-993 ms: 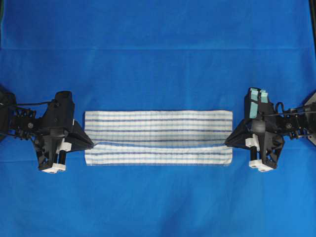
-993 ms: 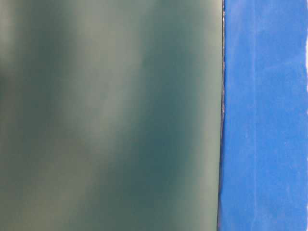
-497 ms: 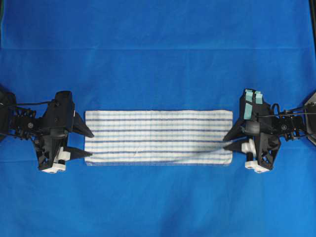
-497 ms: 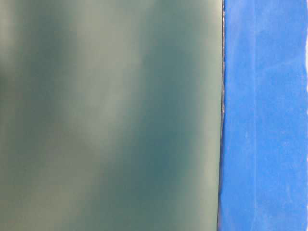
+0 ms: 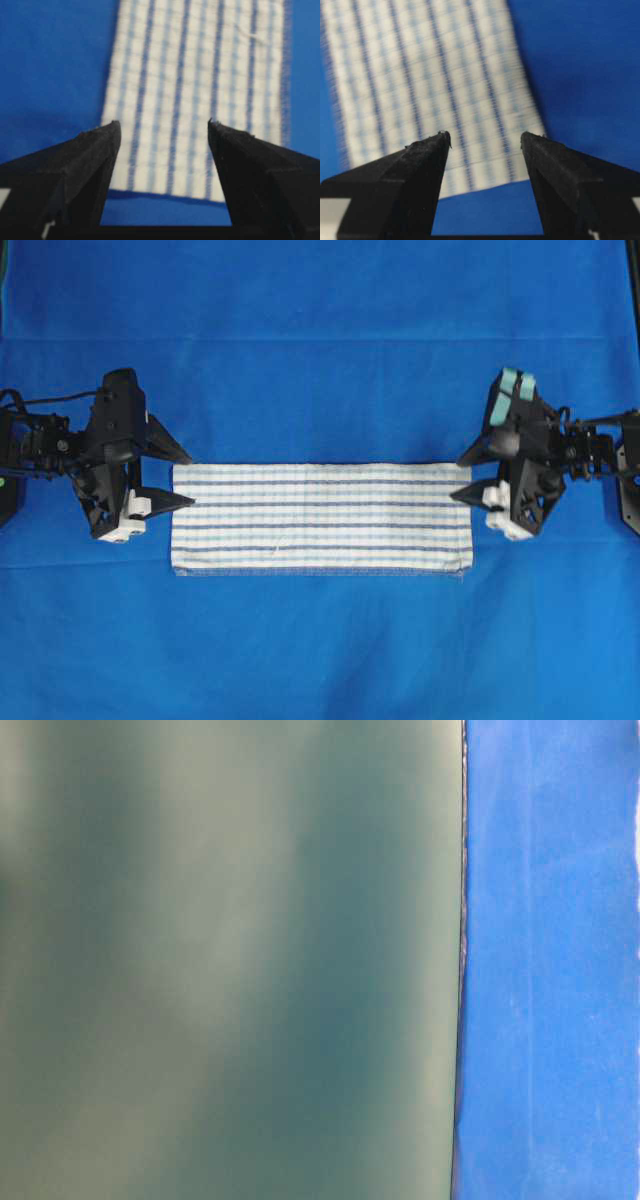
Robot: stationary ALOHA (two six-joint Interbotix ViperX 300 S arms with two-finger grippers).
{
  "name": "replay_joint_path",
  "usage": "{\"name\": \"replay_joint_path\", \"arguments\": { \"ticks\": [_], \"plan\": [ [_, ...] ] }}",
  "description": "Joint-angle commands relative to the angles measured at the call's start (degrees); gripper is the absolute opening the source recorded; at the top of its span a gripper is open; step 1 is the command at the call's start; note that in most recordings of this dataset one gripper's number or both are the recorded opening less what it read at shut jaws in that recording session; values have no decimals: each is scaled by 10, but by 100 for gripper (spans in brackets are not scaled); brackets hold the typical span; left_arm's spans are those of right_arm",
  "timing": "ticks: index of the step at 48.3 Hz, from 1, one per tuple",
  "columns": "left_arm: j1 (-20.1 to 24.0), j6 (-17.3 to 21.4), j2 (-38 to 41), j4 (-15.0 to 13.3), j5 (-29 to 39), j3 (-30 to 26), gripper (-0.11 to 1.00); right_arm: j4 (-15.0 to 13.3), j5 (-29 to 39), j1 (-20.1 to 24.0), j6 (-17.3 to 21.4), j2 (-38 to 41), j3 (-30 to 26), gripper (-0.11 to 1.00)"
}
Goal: Fold the blue towel.
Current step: 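Release the corners and move both grippers to the folded edge corners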
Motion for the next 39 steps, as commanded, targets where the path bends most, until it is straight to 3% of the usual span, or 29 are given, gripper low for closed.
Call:
{"name": "replay_joint_path", "arguments": {
  "ticks": [1,13,29,39],
  "plan": [
    [7,7,-7,0,0,-5,62,-5,-1,-14,-1,-8,-4,62],
    [18,11,21,0,-12,-8,63,-10,-6,-34,-1,11,0,62],
    [45,11,124,0,-56,-6,63,-10,-26,-54,-1,91,3,62],
    [45,8,128,0,-54,-3,62,-10,-27,-53,-1,95,3,62]
  ]
}}
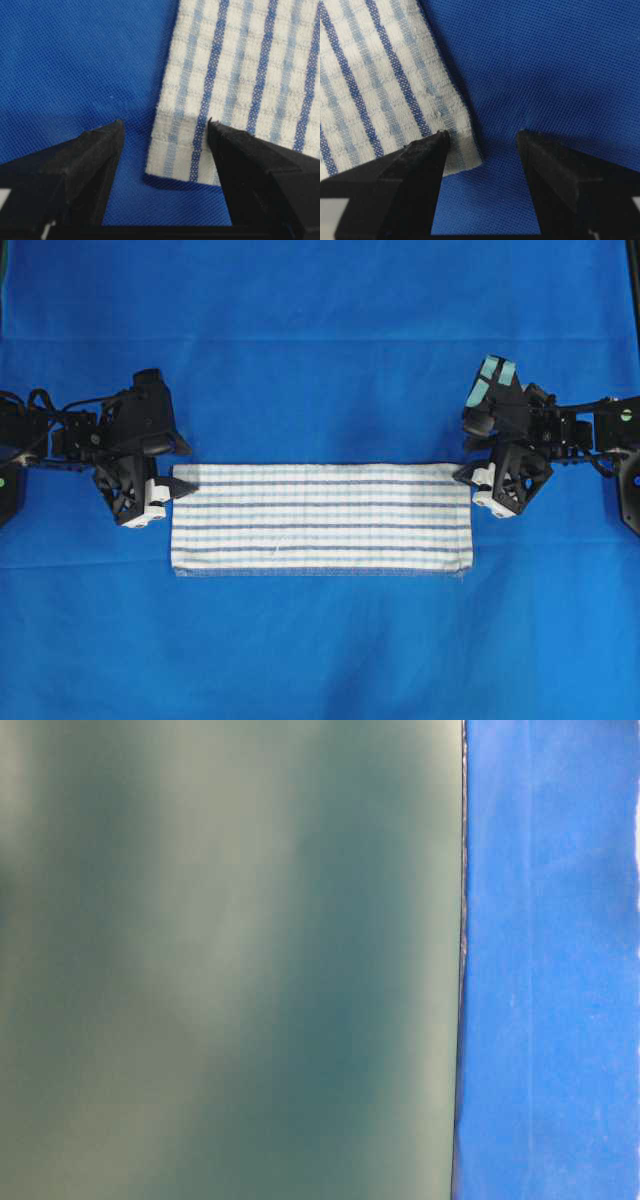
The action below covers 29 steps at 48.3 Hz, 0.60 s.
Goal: Fold the blue towel.
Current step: 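Release the corners and move both grippers to the folded edge corners, then grasp the folded strip ends and lift, swinging the strip vertical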
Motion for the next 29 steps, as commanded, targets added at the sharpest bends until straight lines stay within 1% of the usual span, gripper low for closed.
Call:
{"name": "replay_joint_path", "arguments": {
  "ticks": [1,6,9,13,16,18,21,29],
  "plan": [
    [2,-4,-4,0,-3,-4,62,-1,-4,0,0,-3,-4,62],
    [2,-11,-4,0,6,-6,59,-2,-4,11,-3,-3,-6,59],
    [0,-18,-1,0,19,-9,53,-2,-7,23,-3,-3,-8,52],
    [-4,-23,0,0,37,-14,33,-2,-12,36,-3,-3,-10,35],
    [-8,-24,2,1,45,-18,20,-2,-14,42,-2,-3,-9,16],
    [-10,-24,3,0,48,-19,12,-2,-14,43,-1,-3,-9,7],
    [-11,-24,3,0,53,-21,3,-2,-14,43,-2,-3,-9,5],
    [-11,-17,-4,0,64,-25,3,-3,-13,43,-2,-4,-11,5]
  ]
}}
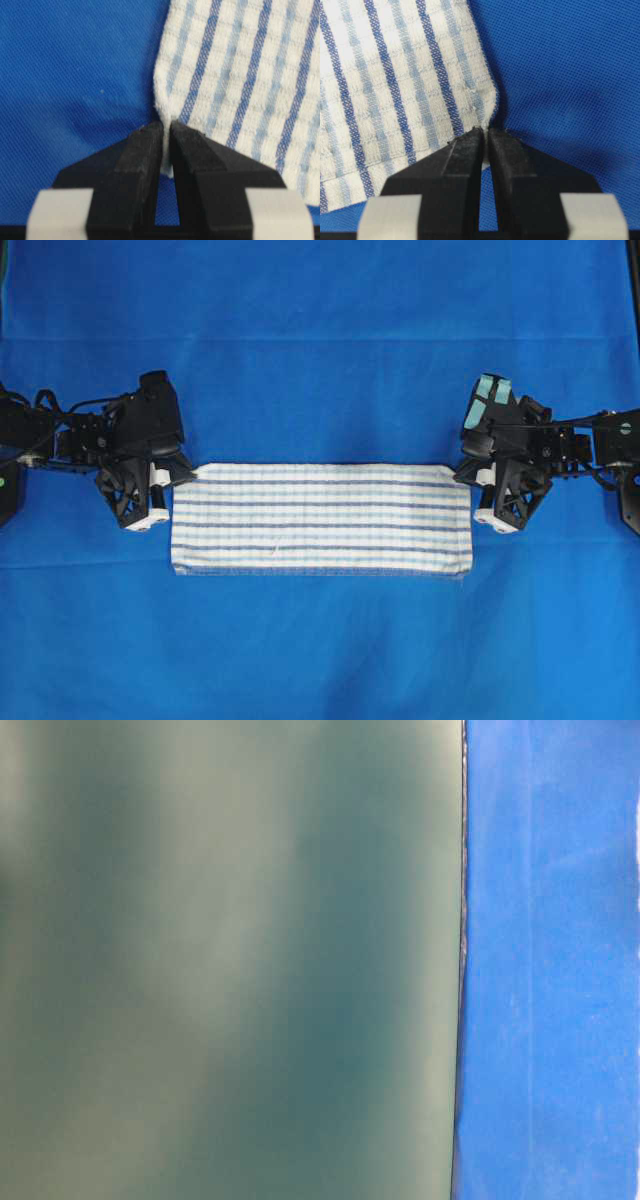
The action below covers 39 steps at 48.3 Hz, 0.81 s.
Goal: Fold the blue towel.
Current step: 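Grasp the folded strip ends and lift, swinging the strip vertical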
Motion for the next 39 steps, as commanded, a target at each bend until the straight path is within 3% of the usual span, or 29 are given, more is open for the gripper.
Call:
{"name": "replay_joint_path", "arguments": {
  "ticks": [1,9,22,39],
  "plan": [
    [-3,5,-9,0,9,-6,3,-1,-3,3,-1,-5,-9,5],
    [-3,5,-47,0,41,-25,3,-1,13,3,-1,-33,-20,5],
    [-3,1,-171,0,127,-49,3,-5,109,3,-1,-159,-44,5],
    [-3,3,-287,1,134,-26,3,-23,156,3,-1,-276,-40,5]
  ]
}}
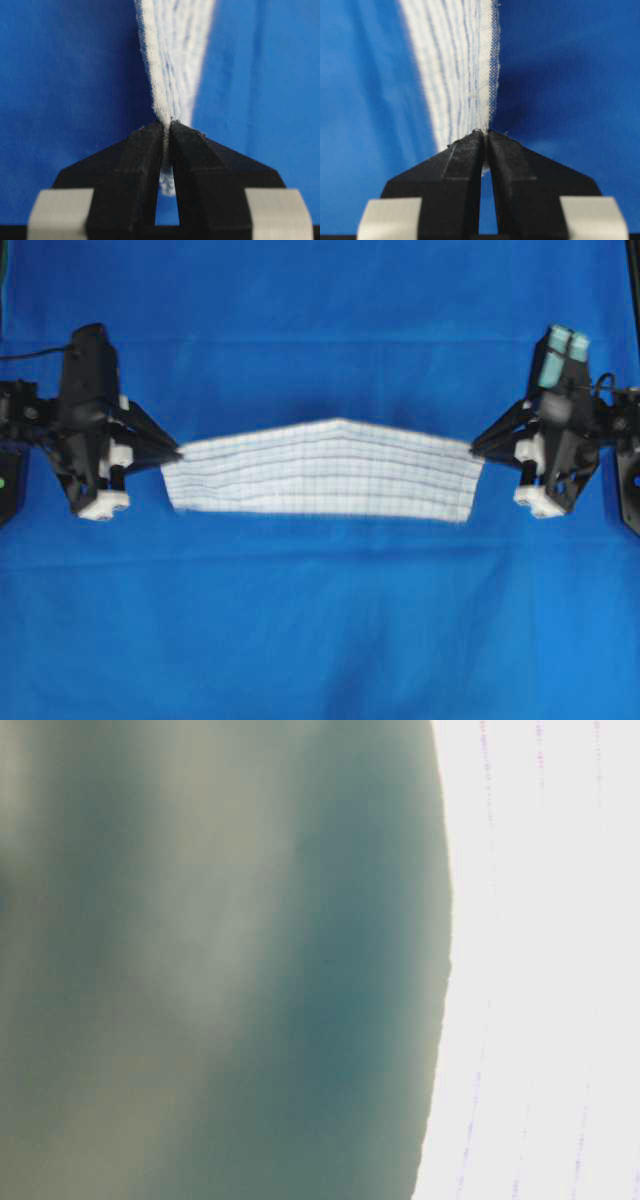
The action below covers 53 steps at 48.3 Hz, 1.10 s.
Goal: Fold the blue towel.
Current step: 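Grasp the folded strip ends and lift, swinging the strip vertical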
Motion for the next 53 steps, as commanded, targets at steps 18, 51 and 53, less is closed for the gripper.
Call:
{"name": "replay_joint_path", "arguments": {
  "ticks": [18,51,53],
  "plan": [
    [-30,-5,-8,0,-54,-5,3,-30,-11,-55,4,5,-16,5],
    [-135,6,244,1,-142,-221,3,-129,-70,-230,-2,178,-167,5],
    [-142,5,254,0,-139,-231,3,-139,-74,-236,-2,193,-182,5]
  ]
}}
